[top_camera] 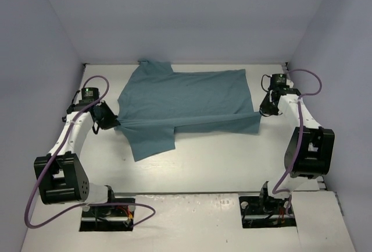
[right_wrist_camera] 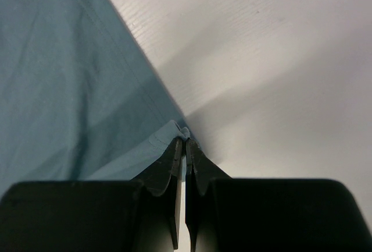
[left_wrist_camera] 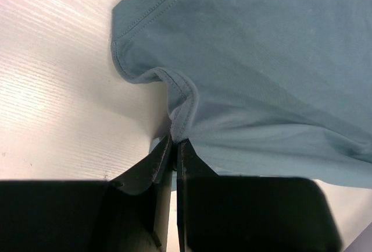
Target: Fold and stack the t-shirts
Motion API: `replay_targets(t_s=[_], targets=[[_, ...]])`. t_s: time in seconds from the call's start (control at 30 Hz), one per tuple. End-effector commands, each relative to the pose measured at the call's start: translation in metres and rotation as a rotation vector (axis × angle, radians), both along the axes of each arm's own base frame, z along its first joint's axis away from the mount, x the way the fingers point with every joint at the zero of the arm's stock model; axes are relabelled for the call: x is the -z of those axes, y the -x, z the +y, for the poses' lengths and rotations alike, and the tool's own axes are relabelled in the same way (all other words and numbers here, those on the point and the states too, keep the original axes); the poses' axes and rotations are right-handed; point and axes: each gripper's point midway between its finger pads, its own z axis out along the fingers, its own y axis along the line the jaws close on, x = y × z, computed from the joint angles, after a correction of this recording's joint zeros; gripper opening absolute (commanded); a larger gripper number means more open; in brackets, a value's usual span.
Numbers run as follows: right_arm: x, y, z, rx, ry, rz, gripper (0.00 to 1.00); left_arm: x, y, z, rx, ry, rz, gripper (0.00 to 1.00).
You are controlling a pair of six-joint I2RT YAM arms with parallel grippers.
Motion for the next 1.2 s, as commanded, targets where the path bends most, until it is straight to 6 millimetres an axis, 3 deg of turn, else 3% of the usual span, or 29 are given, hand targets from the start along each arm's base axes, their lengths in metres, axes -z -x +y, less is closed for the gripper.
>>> replay_targets(t_s=[0.0, 0.33, 0.87, 1.17], targets=[[-0.023, -0.028, -0.012, 0.001, 0.096, -0.074, 0.00, -0.011, -0.016, 0.015, -0.016, -0.051, -0.074, 0.00], [-0.014, -0.042, 0.022, -0.091, 0.116, -0.054, 0.00, -0.021, -0.016, 0.011, 0.001, -0.038, -0.105, 0.00], [0.016, -0.059, 0.023, -0.123, 0.144, 0.003, 0.00, -0.006, -0.048, 0.014, -0.015, -0.020, -0.078, 0.00], [0.024, -0.071, 0.023, -0.124, 0.147, 0.012, 0.00, -0.013, -0.068, 0.013, -0.004, -0.008, -0.109, 0.00]])
